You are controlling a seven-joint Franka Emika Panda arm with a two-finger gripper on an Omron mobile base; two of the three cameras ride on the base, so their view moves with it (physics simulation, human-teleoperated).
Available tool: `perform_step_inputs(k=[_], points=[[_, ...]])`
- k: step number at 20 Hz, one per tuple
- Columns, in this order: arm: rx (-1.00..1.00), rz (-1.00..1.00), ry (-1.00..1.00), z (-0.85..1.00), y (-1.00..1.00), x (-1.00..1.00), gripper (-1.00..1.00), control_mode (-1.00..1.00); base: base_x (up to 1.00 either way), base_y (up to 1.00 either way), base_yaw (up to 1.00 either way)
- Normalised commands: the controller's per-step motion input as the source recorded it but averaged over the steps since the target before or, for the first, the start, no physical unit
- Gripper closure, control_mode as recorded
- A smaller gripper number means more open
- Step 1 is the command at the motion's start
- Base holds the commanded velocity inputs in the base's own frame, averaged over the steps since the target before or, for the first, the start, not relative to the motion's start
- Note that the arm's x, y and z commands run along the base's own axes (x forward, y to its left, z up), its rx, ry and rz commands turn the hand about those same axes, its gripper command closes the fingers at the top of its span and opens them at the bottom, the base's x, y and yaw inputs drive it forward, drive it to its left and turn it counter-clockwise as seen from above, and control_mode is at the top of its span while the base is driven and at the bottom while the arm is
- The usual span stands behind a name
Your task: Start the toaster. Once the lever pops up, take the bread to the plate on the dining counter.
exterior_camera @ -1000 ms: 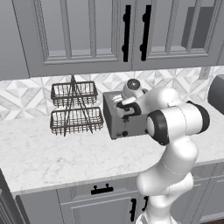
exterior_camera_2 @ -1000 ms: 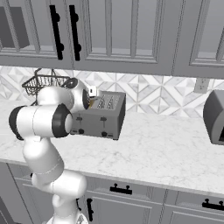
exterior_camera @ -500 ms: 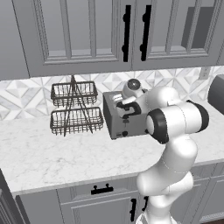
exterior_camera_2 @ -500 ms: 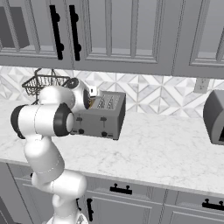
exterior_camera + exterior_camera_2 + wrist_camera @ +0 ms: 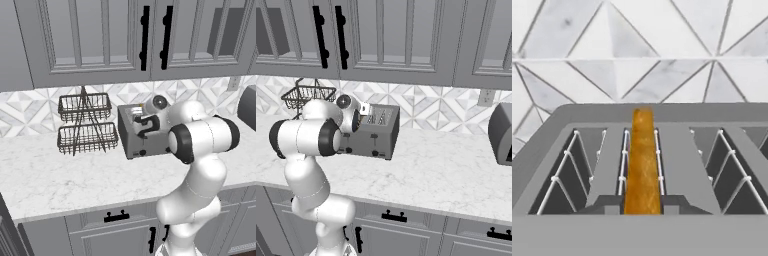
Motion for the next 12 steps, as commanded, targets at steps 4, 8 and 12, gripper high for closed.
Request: perform_step_inputs(k=[4, 8, 12], points=[[0.22, -0.07, -0.15, 0.31, -0.11, 0.0, 1.0, -1.0, 0.0, 0.0, 0.0], [0.21, -0.04, -0.07, 0.58, -0.22, 0.0, 1.0, -1.0, 0.0, 0.0, 0.0], [0.18, -0.01, -0.01, 0.86, -0.26, 0.0, 1.0, -1.0, 0.0, 0.0, 0.0]])
